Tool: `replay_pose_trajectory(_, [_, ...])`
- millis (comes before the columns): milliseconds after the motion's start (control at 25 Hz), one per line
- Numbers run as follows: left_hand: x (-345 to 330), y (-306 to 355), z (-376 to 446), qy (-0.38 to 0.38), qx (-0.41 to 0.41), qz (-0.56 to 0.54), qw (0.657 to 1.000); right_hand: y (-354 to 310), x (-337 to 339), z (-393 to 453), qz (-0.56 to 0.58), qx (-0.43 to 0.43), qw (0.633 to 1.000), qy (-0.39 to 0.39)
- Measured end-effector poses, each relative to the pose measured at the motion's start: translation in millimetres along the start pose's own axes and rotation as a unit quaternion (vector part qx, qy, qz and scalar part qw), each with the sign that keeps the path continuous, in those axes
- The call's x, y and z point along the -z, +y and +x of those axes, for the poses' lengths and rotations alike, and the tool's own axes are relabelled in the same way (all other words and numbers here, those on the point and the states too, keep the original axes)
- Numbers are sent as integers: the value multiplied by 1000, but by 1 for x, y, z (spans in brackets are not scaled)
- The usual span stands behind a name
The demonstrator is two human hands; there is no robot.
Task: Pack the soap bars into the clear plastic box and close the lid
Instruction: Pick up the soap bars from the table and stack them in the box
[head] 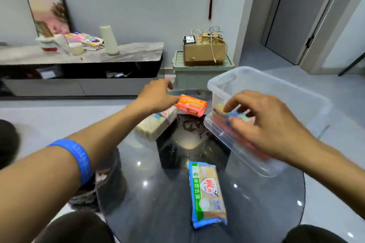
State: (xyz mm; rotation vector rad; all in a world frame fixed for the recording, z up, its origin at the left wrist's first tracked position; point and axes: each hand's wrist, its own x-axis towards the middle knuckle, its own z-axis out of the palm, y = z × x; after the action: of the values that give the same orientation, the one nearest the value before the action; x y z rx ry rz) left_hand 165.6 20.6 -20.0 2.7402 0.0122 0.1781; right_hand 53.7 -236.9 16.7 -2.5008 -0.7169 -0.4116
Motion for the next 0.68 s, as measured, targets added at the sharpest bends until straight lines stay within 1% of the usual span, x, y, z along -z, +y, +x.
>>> replay_pose_trajectory(40, [-11, -25, -9, -42, 53, 65, 996, -20, -23, -11, -13, -30, 998, -50])
replay_pose_trajectory(80, [-23, -45, -16, -81, 92, 97, 988, -36, -51, -22, -54, -73, 988, -126])
replay_pose_trajectory(120, [-35, -59, -19, -106, 113, 96, 983, -48, -78, -31, -103, -122, 964, -211])
replay_pose_trajectory(160, [-46, -69, -19, -116, 122, 77, 983, -57, -103, -40, -144, -161, 936, -278])
replay_pose_trajectory(200, [-54, -75, -16, -115, 130, 55, 983, -61, -124, -48, -183, -184, 913, -314])
replay_pose_trajectory(240, [-58, -78, -12, -110, 139, 36, 984, -62, -137, -53, -213, -194, 904, -317])
replay_pose_trajectory(280, [-60, -79, -10, -105, 149, 21, 983, -60, -145, -55, -227, -203, 902, -307])
replay_pose_trajectory(360, [-61, -79, -7, -86, 165, 7, 983, -52, -150, -54, -208, -226, 903, -300])
replay_pose_trajectory(440, [-59, -77, -13, -65, 177, -17, 982, -42, -145, -53, -143, -237, 913, -301])
replay_pose_trajectory(560, [-41, -68, -32, -25, 180, -113, 977, -35, -109, -50, 2, -236, 924, -300])
replay_pose_trajectory(600, [-27, -62, -38, -8, 169, -137, 976, -34, -91, -49, 33, -228, 929, -289])
replay_pose_trajectory(680, [5, -38, -43, 26, 122, -167, 978, -26, -44, -42, 74, -200, 949, -232])
